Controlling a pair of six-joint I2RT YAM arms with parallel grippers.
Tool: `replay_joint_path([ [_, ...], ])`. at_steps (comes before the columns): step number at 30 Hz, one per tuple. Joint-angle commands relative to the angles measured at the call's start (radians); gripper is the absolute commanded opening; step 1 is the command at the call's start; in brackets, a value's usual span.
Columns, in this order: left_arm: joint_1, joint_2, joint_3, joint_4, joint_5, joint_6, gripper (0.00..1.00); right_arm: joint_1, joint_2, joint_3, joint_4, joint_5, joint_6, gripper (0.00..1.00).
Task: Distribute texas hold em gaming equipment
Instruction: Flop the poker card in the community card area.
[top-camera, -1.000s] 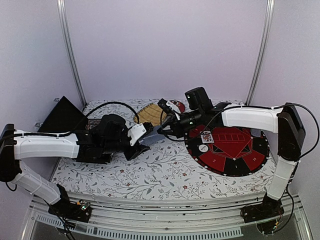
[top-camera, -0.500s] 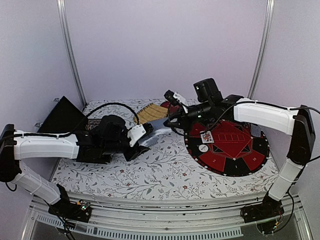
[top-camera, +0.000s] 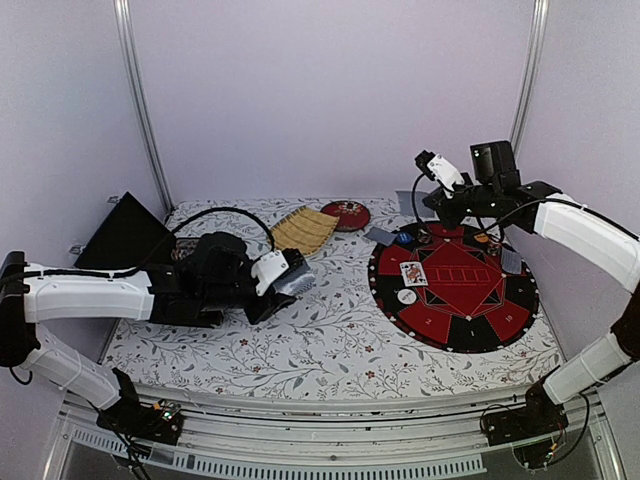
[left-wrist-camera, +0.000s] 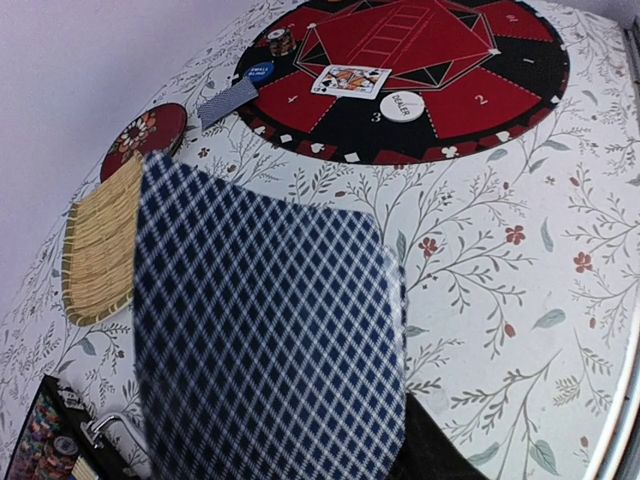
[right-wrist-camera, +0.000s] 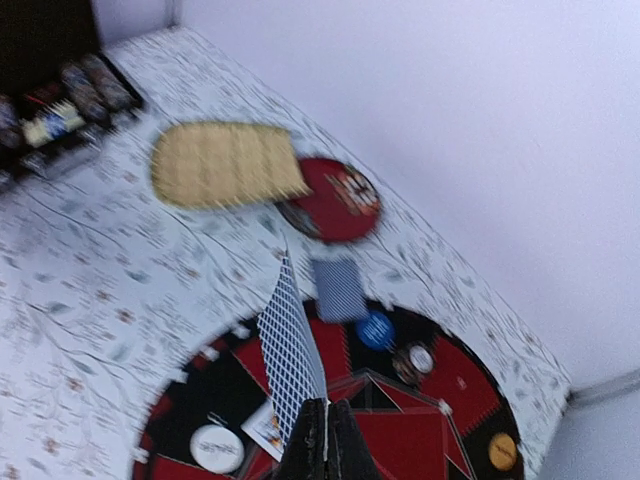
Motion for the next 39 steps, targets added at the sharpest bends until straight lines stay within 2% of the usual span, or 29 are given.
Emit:
replay_joint_path([
  [1, 0.004, -0.021, -0.009, 0.041, 0.005, 0.001, 0.46, -0.081, 0.132, -0.078, -0.035, 0.425, -0.141, 0.02],
  [3, 0.004, -0.022, -0.008, 0.038, 0.005, 0.002, 0.46, -0.091, 0.231, -0.089, 0.009, 0.544, -0.206, 0.02],
  [5, 0.006, -0.021, -0.006, 0.035, 0.007, 0.002, 0.46, -0.095, 0.303, -0.083, 0.064, 0.601, -0.291, 0.02],
  [12, 0.012, -0.023, -0.01, 0.024, 0.008, 0.001, 0.46, -0.096, 0.424, -0.091, 0.264, 0.595, -0.461, 0.02],
  [19, 0.019, -0.025, -0.004, 0.022, 0.009, 0.008, 0.46, -0.074, 0.447, -0.175, 0.34, 0.671, -0.56, 0.02],
  [25, 0.024, -0.022, -0.003, 0.023, 0.01, 0.011, 0.46, -0.028, 0.436, -0.249, 0.32, 0.613, -0.645, 0.02],
  [27, 0.023, -0.023, -0.003, 0.021, 0.011, 0.011, 0.46, -0.019, 0.442, -0.255, 0.256, 0.571, -0.662, 0.02],
  [33, 0.024, -0.035, -0.01, 0.016, 0.005, 0.011, 0.46, -0.018, 0.453, -0.226, 0.113, 0.514, -0.604, 0.02],
  [39, 0.026, -0.035, -0.013, 0.019, 0.005, 0.009, 0.46, -0.018, 0.445, -0.224, 0.078, 0.477, -0.598, 0.02],
])
